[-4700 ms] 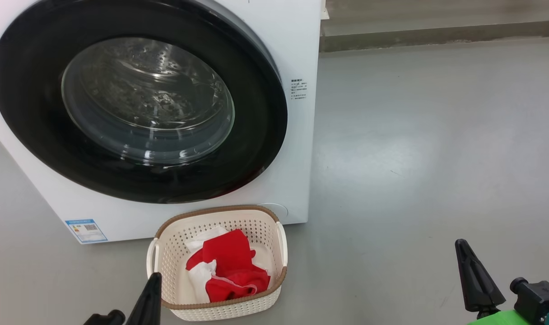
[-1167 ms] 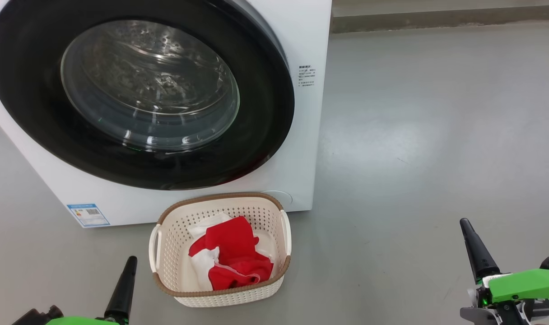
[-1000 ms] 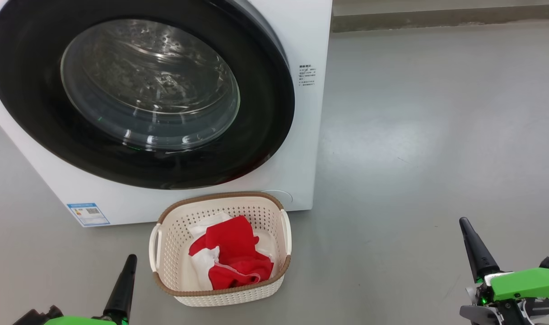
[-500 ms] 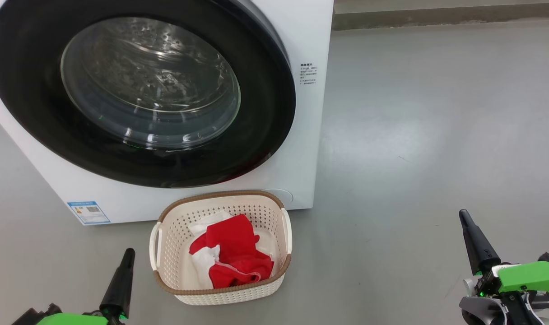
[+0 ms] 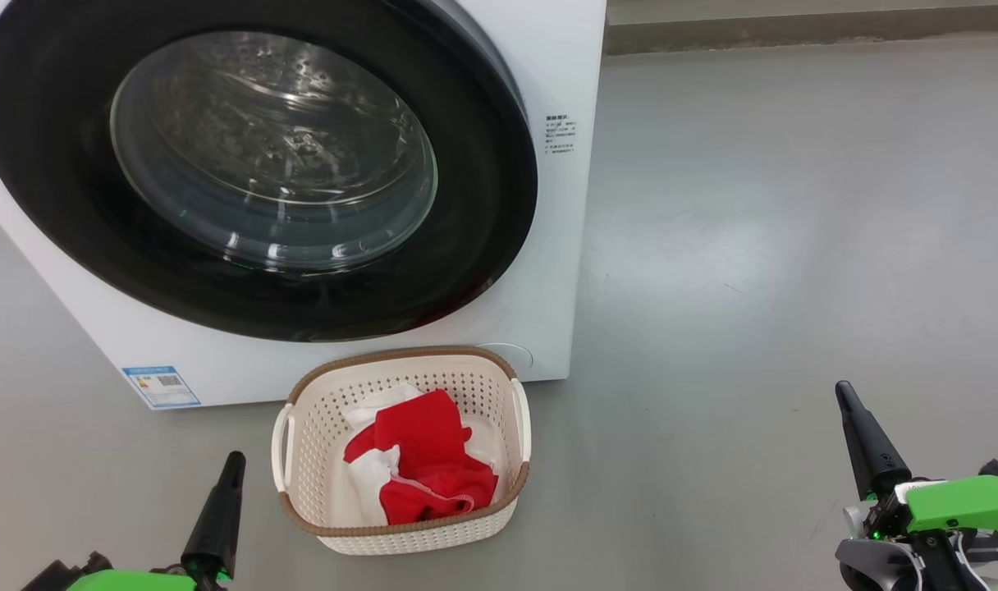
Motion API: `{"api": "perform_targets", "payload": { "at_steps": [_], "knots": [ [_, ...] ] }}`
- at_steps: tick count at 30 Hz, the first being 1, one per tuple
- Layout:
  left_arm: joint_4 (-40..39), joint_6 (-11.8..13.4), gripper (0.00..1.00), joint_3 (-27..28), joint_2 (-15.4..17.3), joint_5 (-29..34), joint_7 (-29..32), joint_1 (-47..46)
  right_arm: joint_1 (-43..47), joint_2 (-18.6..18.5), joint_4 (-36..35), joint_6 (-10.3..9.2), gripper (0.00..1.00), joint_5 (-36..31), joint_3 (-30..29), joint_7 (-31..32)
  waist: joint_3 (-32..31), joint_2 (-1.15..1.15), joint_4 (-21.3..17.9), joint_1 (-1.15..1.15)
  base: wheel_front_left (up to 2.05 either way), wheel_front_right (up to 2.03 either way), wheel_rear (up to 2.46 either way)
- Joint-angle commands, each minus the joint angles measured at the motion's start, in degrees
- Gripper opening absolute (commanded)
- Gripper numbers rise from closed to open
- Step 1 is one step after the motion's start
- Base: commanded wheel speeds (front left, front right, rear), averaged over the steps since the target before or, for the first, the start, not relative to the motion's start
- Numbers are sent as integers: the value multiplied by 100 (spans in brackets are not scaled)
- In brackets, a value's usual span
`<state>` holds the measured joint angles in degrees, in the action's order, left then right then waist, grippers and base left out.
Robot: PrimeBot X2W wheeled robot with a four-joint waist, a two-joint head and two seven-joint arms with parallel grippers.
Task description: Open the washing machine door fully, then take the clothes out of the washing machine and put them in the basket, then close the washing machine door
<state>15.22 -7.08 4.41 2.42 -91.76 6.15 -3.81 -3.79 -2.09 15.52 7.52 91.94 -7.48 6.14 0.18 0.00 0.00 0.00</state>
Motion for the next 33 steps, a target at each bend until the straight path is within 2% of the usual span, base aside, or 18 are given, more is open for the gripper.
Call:
{"api": "perform_targets", "payload": {
  "at_steps": [1,33],
  "knots": [
    [-116,-41,0,212,46,-39,35,-239,-240,-80,-149,-3,0,18,91,39,0,0,0,0,0,0,0],
    [-117,-41,0,211,45,-40,34,-238,-240,-79,-149,-3,0,18,90,40,0,0,0,0,0,0,0]
  ]
}}
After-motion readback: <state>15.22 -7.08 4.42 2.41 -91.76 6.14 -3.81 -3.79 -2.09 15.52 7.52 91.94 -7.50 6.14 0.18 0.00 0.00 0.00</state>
